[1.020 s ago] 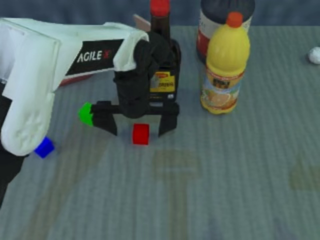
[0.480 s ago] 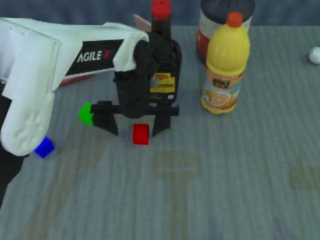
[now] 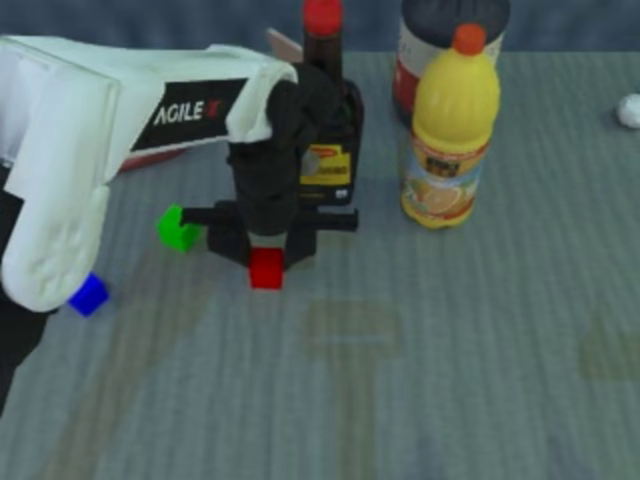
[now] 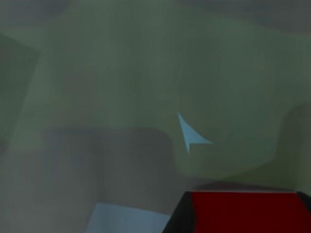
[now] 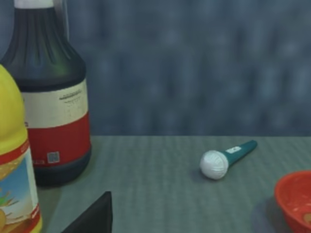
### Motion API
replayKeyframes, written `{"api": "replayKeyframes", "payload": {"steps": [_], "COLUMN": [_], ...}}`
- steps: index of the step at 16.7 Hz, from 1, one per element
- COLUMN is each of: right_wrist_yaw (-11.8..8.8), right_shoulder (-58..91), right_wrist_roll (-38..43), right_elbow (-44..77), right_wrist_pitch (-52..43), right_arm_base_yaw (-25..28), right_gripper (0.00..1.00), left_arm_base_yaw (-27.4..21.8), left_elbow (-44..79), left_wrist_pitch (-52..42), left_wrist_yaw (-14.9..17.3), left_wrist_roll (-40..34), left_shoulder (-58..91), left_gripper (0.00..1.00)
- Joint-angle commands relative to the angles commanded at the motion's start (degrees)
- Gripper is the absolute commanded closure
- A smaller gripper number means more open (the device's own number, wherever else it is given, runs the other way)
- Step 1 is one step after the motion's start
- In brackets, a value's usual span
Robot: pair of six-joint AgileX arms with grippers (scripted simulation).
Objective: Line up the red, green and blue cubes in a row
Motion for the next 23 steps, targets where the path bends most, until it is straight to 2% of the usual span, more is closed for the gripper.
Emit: {"api": "replayKeyframes", "payload": {"steps": [9,16,23], "right_wrist_yaw": [0.0,0.0,0.0], "right_shoulder": [0.0,0.0,0.0], "right_wrist_roll": [0.0,0.0,0.0], "right_elbow": [0.0,0.0,0.0], "right_wrist_pitch": [0.0,0.0,0.0], "right_arm_base_yaw": [0.0,0.0,0.0], "right_gripper": [0.0,0.0,0.0], "left_arm_base_yaw": [0.2,1.3,-0.3], "left_elbow": [1.3,8.8,4.6], "left_wrist_pitch": [-2.0,-14.0,-12.6], "left_wrist_yaw": [-0.9,-0.9,-1.0], "left_wrist_roll": [0.7,0.6,-1.1], "left_shoulder": [-2.7,-6.9,-10.4], "left_gripper": [1.0,1.0,1.0]}}
